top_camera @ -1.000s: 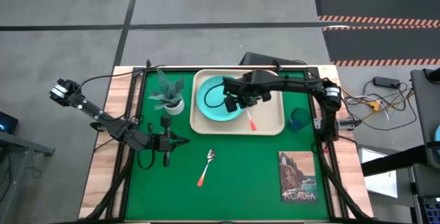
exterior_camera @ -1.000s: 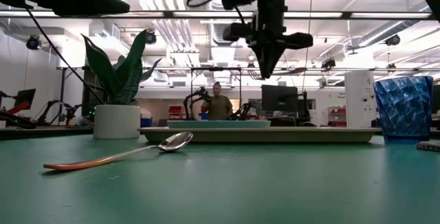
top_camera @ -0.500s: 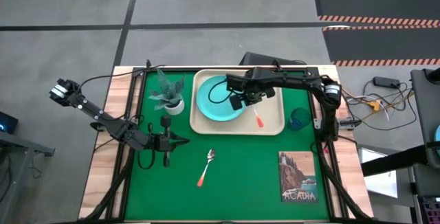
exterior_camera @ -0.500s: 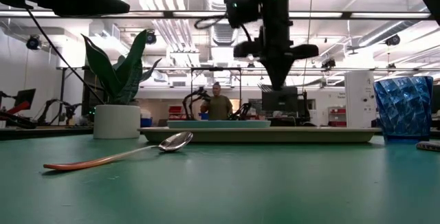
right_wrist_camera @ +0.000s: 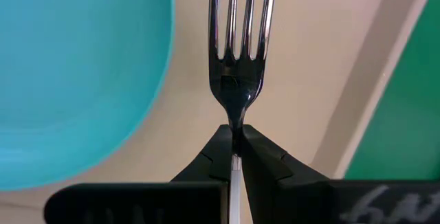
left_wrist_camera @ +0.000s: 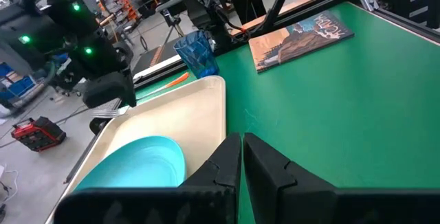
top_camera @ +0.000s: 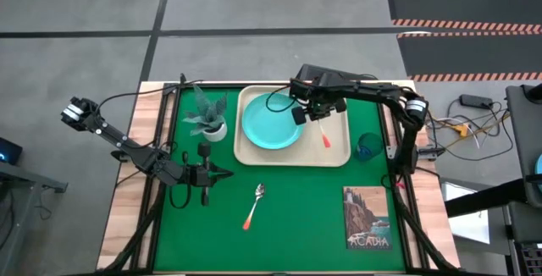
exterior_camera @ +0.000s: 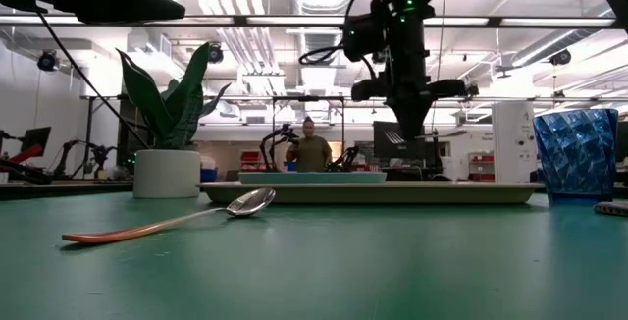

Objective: Pick and place plate/cup/fork/spoon on tray
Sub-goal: Put the orange fork on the light white tray to the right of the blue plate

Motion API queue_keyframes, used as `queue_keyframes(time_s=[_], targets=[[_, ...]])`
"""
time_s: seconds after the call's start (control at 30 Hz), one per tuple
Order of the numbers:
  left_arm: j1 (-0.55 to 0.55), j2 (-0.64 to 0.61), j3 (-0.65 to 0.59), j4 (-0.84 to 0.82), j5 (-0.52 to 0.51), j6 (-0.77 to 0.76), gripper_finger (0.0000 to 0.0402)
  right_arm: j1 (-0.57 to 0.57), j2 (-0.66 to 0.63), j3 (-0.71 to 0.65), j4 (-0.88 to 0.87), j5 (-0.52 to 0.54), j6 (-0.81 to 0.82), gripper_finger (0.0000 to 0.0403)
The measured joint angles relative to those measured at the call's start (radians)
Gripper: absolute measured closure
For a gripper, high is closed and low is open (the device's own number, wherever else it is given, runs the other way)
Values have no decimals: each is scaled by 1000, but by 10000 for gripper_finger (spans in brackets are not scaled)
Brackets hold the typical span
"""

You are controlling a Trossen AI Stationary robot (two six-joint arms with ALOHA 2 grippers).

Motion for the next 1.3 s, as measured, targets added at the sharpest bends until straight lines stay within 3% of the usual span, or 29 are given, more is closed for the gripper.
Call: queue_keyframes(time_s=[0.23,0.5,1.3], targets=[[0,0,0,0,0,-1,398,-26,-93,-131,151,-11,36,392],[0,0,1,0,0,3,398,-33,-149,-236,193,-32,78,392],[0,0,1,0,0,8,398,-126,-88,-266,228,-62,113,392]])
